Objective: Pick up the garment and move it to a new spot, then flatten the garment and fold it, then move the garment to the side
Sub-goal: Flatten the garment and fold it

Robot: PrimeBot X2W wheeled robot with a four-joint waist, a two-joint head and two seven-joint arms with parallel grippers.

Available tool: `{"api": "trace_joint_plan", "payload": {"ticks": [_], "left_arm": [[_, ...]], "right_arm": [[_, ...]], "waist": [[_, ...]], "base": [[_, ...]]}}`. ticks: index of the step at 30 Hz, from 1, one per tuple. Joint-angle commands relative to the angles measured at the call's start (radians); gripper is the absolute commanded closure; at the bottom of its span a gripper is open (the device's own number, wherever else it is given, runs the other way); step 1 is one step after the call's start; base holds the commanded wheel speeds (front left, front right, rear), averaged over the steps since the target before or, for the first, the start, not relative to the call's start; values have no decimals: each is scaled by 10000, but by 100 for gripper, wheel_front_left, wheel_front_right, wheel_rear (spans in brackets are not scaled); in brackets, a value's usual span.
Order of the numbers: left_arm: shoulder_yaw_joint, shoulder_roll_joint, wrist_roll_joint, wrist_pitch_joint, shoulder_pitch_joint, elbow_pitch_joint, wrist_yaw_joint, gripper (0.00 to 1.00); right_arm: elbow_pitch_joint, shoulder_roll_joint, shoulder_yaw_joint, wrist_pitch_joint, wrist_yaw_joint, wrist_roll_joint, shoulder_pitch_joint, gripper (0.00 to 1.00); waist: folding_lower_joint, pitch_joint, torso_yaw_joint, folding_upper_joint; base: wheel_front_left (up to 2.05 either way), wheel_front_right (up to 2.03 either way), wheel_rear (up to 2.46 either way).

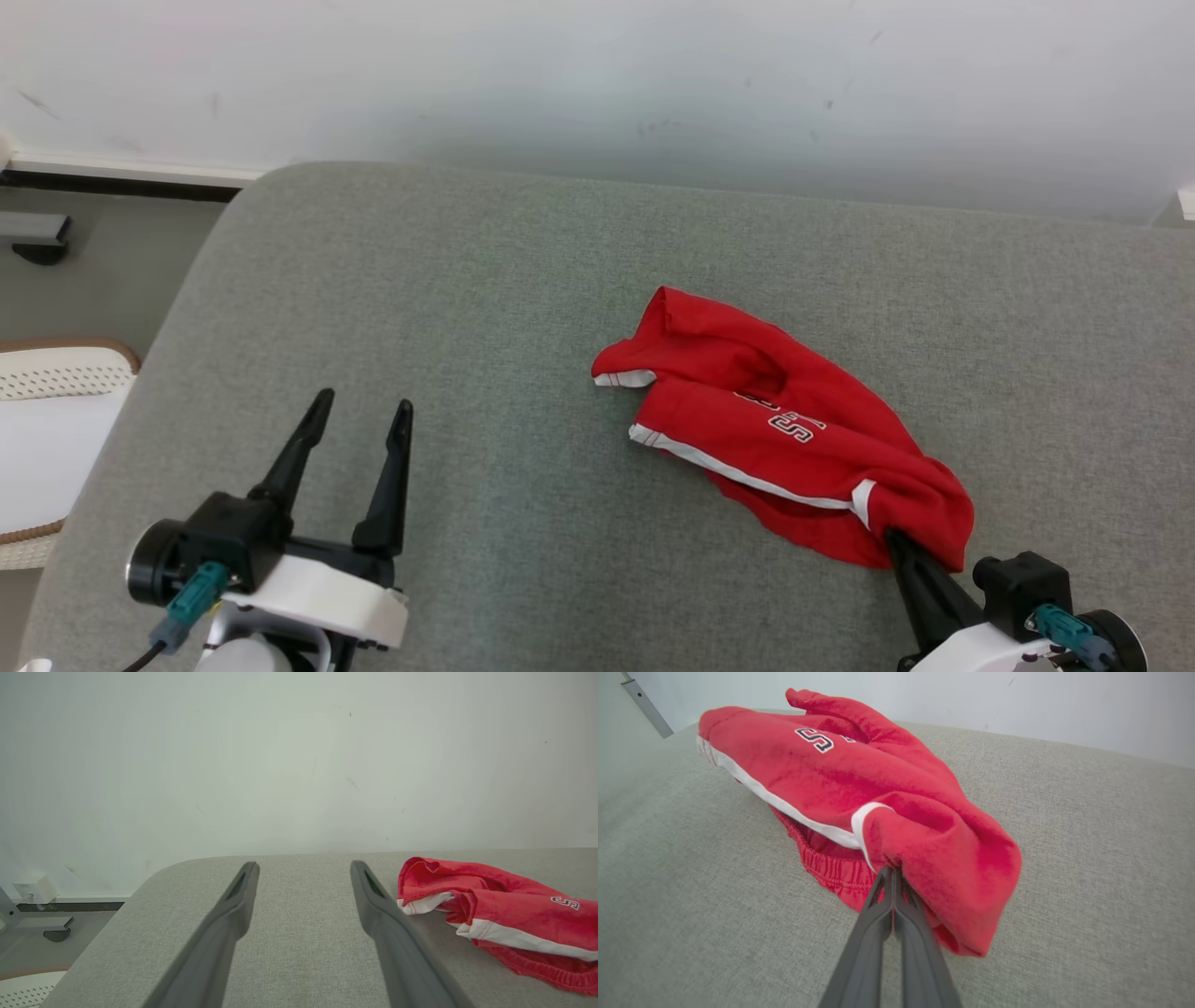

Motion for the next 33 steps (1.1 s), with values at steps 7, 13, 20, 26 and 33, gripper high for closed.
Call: {"api": "trace_joint_plan", "payload": {"ticks": [7,13,20,26,33], "left_arm": [[62,45,72,-88,-59,-5,26,0],[75,89,93,-97,14,-65,93,0],[75,159,100,-93,94,-131,163,0],[14,186,87,-40,2,-188,153,0],[-86,170,17,-46,-26,-96,96,0]], "right_arm": [[-471,-15,3,-526,-29,280,73,100],[-1373,-14,-19,-667,-29,448,311,100],[-2393,-20,-1072,-814,-29,642,455,100],[-1251,-9,-2988,-908,-29,1294,507,100],[1281,-17,-3439,-1521,-29,1809,7,100]], "waist": [[0,18,-83,0],[0,-20,-203,0],[0,-99,-402,0],[0,-45,-449,0],[0,17,-455,0]], "base": [[0,0,0],[0,0,0],[0,0,0],[0,0,0],[0,0,0]]}}
